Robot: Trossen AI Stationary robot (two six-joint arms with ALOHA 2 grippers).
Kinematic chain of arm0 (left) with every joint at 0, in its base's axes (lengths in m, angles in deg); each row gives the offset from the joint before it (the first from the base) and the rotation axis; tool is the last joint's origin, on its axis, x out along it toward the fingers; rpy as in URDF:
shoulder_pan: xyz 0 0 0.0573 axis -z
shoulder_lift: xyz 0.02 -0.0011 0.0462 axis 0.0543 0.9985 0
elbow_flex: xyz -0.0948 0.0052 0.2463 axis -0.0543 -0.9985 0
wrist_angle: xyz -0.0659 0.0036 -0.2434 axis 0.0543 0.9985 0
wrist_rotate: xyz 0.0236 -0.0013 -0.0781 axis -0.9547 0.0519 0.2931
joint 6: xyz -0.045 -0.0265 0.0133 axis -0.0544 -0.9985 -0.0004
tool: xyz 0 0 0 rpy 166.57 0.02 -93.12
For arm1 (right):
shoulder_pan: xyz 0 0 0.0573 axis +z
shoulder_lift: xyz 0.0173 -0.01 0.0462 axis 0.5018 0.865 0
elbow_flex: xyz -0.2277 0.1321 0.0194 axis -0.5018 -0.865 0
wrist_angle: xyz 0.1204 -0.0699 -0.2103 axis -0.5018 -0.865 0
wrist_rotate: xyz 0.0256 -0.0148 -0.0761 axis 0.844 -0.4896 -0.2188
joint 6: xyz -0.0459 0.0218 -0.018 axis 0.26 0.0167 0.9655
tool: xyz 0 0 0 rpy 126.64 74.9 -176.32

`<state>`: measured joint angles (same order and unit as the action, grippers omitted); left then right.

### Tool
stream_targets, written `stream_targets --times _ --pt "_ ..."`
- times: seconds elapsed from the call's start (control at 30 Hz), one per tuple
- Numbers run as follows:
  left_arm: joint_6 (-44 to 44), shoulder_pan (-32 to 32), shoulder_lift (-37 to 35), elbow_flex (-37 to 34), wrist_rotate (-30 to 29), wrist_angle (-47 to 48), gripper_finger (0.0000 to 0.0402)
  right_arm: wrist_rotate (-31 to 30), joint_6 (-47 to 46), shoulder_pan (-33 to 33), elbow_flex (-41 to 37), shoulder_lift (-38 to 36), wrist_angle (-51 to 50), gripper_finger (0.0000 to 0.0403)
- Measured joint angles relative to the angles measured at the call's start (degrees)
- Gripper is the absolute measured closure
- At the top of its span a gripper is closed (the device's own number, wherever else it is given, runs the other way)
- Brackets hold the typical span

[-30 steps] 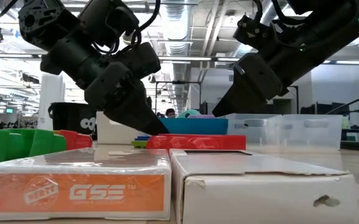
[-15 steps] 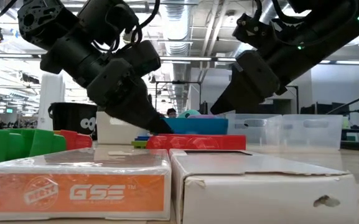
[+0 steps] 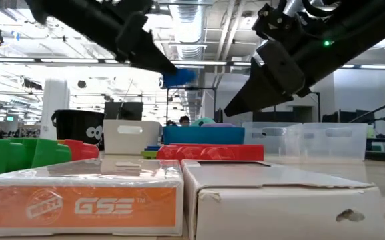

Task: Pick & Place Toys
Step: Put the large blue game piece into the white bin, then put the top large red game piece into the white bin

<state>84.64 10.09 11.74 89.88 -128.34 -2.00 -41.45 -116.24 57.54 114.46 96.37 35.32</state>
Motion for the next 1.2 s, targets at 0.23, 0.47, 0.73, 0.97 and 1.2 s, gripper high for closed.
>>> stream_targets --times 0.23,0.47,0.73,0.97,1.2 --pt "-2.9 -5.0 -12.6 -0.4 -8.8 15.8 0.0265 0.0 0.0 1.1 0.0 0.0 2.5 0.0006" --pt "-3.2 -17.4 -18.6 -5.8 -6.7 17.6 0.0265 0.2 0.0 1.1 0.0 0.0 3.7 0.0006" --pt "-3.2 -29.3 -18.0 -12.2 2.1 12.2 0.0257 0.2 0.4 1.1 0.0 0.0 3.7 0.0006" --pt "-3.2 -31.4 -17.9 -15.7 3.8 3.7 0.0223 0.3 0.4 1.1 0.0 0.0 3.7 0.0006" --pt "-8.7 -31.2 -17.9 -16.8 4.2 2.2 0.0195 0.4 0.4 1.1 0.0 0.0 3.7 0.0006"
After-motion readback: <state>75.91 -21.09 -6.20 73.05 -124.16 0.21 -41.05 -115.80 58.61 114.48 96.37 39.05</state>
